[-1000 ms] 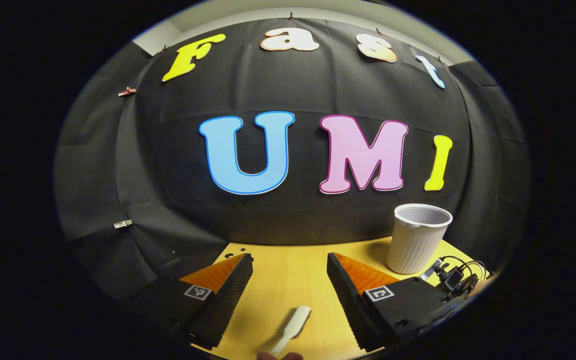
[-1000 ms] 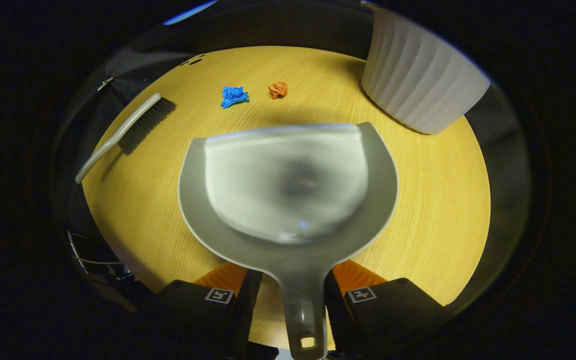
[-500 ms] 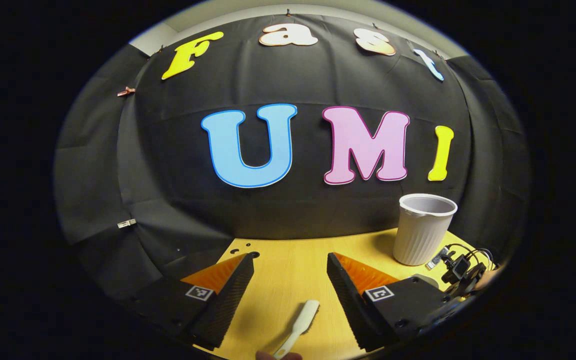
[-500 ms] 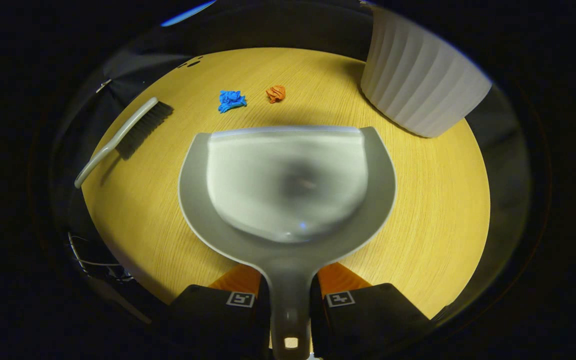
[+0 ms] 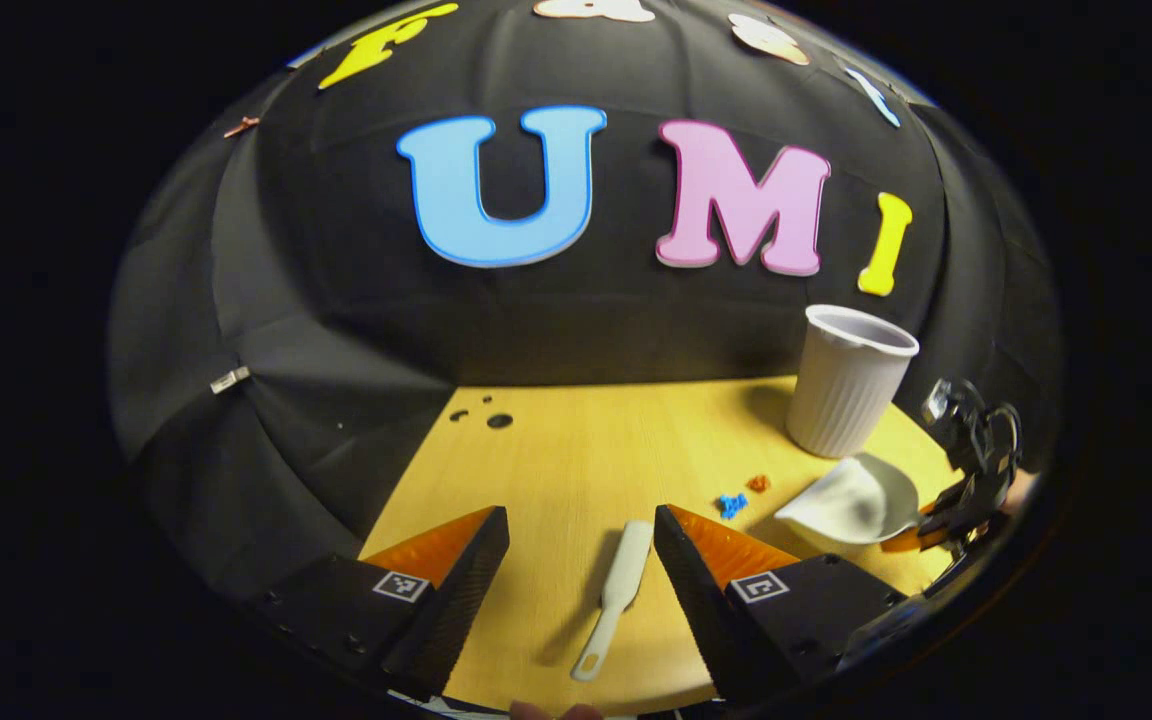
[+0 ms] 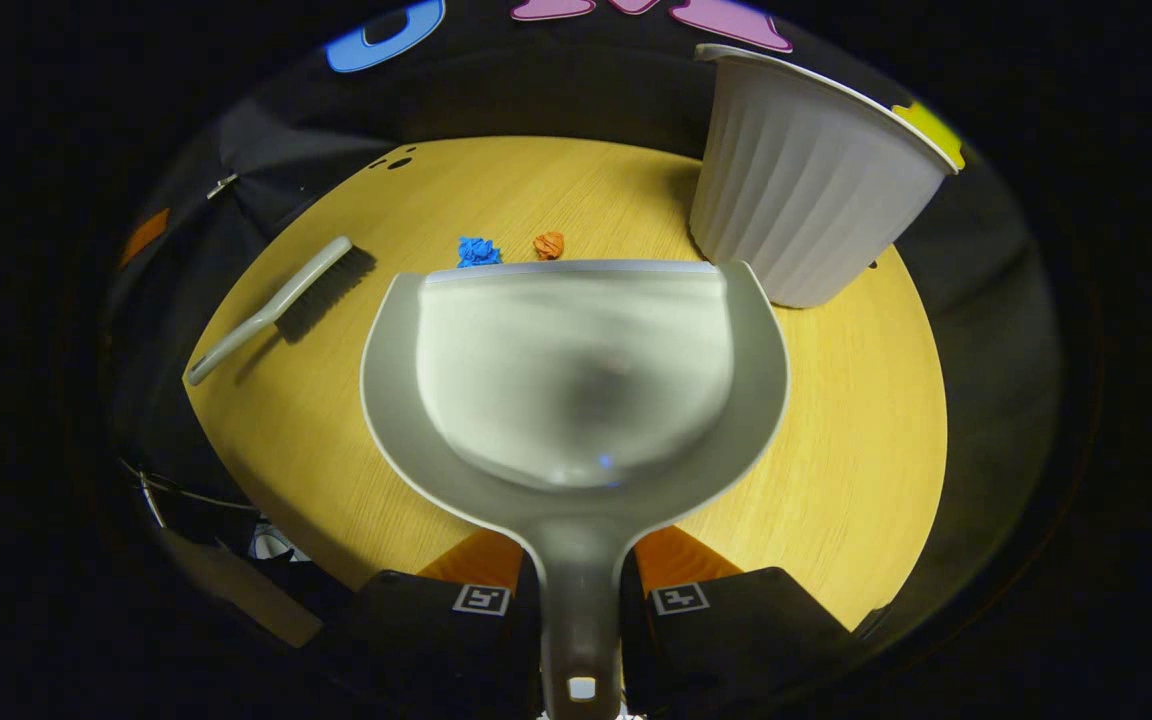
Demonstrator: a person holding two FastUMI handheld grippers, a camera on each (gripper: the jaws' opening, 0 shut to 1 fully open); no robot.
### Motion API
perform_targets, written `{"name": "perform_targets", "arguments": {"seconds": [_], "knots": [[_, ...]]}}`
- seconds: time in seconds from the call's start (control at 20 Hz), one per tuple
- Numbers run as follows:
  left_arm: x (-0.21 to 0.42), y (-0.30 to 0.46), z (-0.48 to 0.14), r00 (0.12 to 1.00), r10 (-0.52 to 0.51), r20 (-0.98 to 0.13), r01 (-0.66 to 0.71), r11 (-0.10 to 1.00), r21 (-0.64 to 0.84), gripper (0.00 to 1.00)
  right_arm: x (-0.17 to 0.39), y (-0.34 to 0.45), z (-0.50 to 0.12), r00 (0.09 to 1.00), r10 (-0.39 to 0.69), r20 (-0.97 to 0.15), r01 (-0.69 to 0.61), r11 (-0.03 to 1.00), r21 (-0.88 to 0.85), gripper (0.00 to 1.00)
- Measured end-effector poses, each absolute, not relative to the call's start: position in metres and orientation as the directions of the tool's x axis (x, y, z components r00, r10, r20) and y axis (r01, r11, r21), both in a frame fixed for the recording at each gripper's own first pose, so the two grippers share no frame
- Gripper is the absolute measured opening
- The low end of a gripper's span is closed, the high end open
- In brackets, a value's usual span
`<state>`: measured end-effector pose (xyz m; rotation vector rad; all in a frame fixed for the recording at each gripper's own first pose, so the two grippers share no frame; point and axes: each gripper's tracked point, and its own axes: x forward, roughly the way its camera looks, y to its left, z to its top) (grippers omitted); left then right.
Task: Pick up the small broom and dustpan from the desktop, sweep the trash into the dustpan with the broom, and then empty the trash into the garbage bin.
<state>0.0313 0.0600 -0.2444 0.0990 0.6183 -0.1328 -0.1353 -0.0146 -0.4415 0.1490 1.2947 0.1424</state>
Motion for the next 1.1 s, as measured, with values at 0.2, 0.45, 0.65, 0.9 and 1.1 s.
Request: {"name": "perform_targets", "arguments": {"seconds": [0.2, 0.45, 0.65, 0.9, 1.1], "knots": [[0.017, 0.060, -0.309, 0.654, -0.106, -0.749, 0.268, 0.959, 0.098, 0.94, -0.150, -0.025, -0.432, 0.280, 0.164, -0.946, -0.052, 0.986, 0.156, 0.36], [0.001, 0.056, -0.382, 0.464, -0.109, -0.879, 0.330, 0.942, 0.058, 0.94, -0.163, -0.025, -0.425, 0.288, 0.157, -0.945, -0.067, 0.987, 0.143, 0.36], [0.001, 0.049, -0.420, 0.369, -0.106, -0.924, 0.336, 0.942, 0.026, 0.94, -0.177, -0.027, -0.426, 0.273, 0.147, -0.951, -0.046, 0.989, 0.140, 0.40], [0.009, 0.048, -0.452, 0.296, -0.056, -0.954, 0.343, 0.938, 0.051, 0.93, -0.187, -0.027, -0.429, 0.258, 0.147, -0.955, -0.036, 0.989, 0.142, 0.33], [0.005, 0.046, -0.470, 0.235, -0.042, -0.971, 0.350, 0.936, 0.045, 0.88, -0.187, -0.027, -0.430, 0.256, 0.148, -0.955, -0.024, 0.989, 0.146, 0.36]]}}
